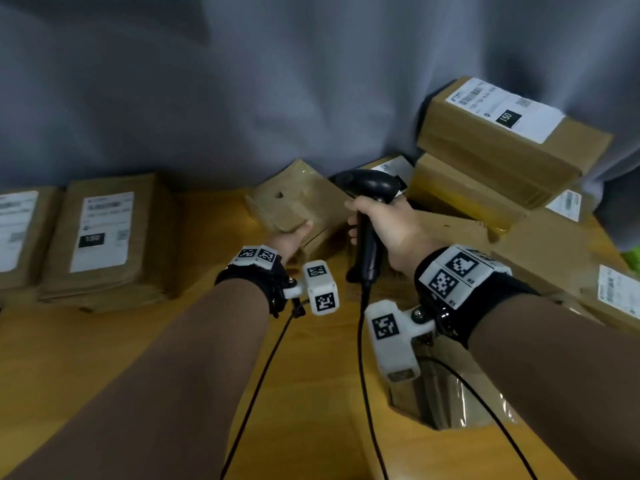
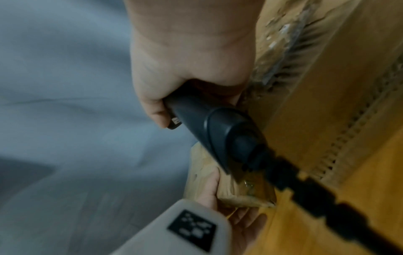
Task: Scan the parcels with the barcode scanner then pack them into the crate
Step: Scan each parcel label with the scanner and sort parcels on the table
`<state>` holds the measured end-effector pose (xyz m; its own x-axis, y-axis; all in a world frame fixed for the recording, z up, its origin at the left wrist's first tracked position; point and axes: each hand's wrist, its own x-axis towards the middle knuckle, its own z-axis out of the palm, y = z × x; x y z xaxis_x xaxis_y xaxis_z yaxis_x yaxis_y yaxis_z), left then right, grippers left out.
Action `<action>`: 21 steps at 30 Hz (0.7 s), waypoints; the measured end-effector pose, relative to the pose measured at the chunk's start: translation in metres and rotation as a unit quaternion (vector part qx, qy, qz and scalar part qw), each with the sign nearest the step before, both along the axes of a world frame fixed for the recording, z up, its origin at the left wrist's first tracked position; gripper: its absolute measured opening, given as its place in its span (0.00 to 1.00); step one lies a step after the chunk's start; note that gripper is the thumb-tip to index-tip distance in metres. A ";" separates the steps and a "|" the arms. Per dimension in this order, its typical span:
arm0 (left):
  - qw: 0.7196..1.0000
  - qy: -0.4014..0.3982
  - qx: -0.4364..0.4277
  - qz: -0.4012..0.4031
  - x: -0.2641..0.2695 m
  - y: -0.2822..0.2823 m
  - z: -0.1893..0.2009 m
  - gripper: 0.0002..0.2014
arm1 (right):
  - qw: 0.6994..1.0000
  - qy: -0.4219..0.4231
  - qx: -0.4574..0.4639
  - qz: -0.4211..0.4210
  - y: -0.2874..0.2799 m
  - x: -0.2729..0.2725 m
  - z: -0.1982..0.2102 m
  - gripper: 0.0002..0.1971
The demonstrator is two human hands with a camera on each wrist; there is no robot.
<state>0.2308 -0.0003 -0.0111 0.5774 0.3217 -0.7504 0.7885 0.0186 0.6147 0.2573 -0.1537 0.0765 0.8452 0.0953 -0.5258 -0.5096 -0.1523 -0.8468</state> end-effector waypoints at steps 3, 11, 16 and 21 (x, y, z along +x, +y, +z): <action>0.999 -0.017 -0.031 0.041 0.000 0.000 -0.007 0.32 | 0.999 0.015 0.047 0.005 -0.007 0.005 -0.005 0.07; 0.987 -0.087 0.023 0.131 -0.010 -0.010 -0.011 0.26 | 0.991 0.029 0.132 0.007 -0.020 0.007 -0.012 0.08; 0.976 -0.137 0.030 0.165 -0.020 -0.005 0.009 0.42 | 0.989 0.043 0.144 0.007 -0.021 0.005 -0.008 0.07; 0.971 -0.165 0.161 0.063 -0.047 0.019 0.044 0.54 | 0.989 0.036 0.143 -0.001 -0.017 -0.008 0.007 0.05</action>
